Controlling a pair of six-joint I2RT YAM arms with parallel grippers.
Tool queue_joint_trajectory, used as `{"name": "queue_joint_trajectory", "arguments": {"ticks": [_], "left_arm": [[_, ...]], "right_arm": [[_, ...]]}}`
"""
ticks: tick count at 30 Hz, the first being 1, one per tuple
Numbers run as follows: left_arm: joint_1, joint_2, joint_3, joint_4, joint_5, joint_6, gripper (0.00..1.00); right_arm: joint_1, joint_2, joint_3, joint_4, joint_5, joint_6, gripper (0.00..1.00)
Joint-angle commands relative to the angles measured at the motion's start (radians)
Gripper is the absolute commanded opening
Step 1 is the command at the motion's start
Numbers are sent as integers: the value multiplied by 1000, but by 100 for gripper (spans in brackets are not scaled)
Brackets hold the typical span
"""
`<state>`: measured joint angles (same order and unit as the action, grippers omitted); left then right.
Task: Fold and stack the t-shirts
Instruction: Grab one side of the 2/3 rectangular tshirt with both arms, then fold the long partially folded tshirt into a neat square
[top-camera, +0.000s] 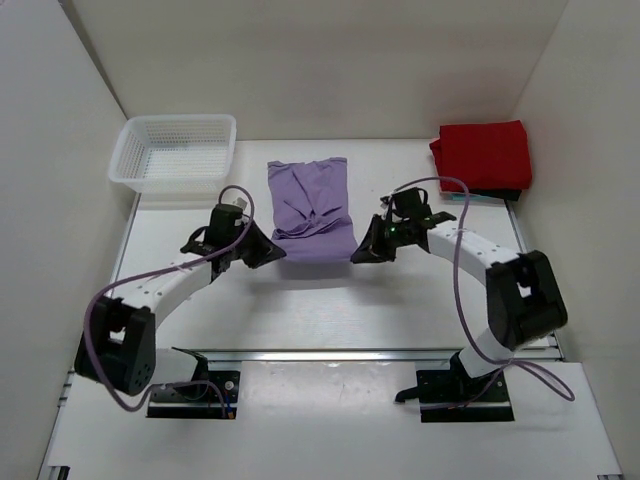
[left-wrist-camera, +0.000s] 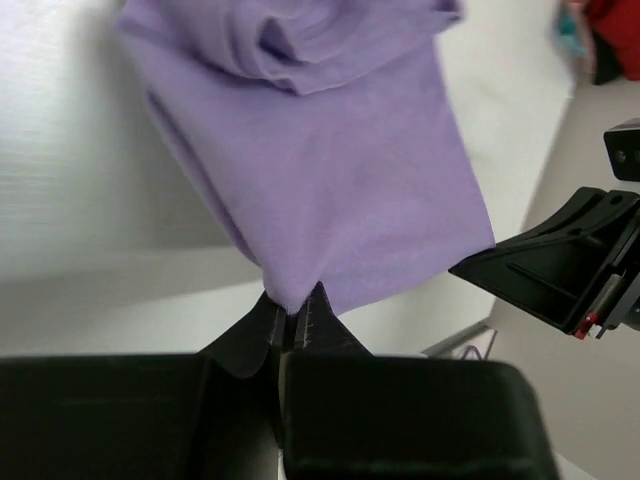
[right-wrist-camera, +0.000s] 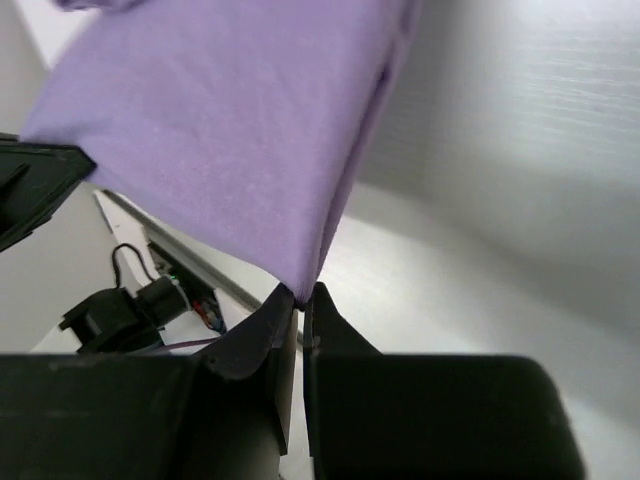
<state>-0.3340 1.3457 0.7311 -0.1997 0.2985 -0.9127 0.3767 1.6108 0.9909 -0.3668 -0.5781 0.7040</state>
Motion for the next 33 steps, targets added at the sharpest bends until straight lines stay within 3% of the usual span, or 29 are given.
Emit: {"name": "queue_joint_trajectory", "arguments": {"ticks": [1,7,11,17,22,27,33], "left_arm": [[-16,-109,34,-128,8,21,0],[-56,-331,-129,-187,14,-54,0],[-88,-488,-168,-312,5,-61,0],[-109,-603,-275,-419,42,-52,0],[-116,-661,-318,-417,40,-92,0],[-39,-579,-291,-354,111,-37,0],[53,-196,-6,-271,151,118,0]], "right_arm": [[-10,-133,29,-87,27,-41,0],[48,-299,-99,-130,32,0,0],[109,-429,-211,-156,40,57,0],[174,-590,-434,-167,23,149,0],[140,-620,-423,-207,-5,127,0],[59,-505,-313,-208,-34,45,0],[-35,-234,7,-239,-35,-84,0]]}}
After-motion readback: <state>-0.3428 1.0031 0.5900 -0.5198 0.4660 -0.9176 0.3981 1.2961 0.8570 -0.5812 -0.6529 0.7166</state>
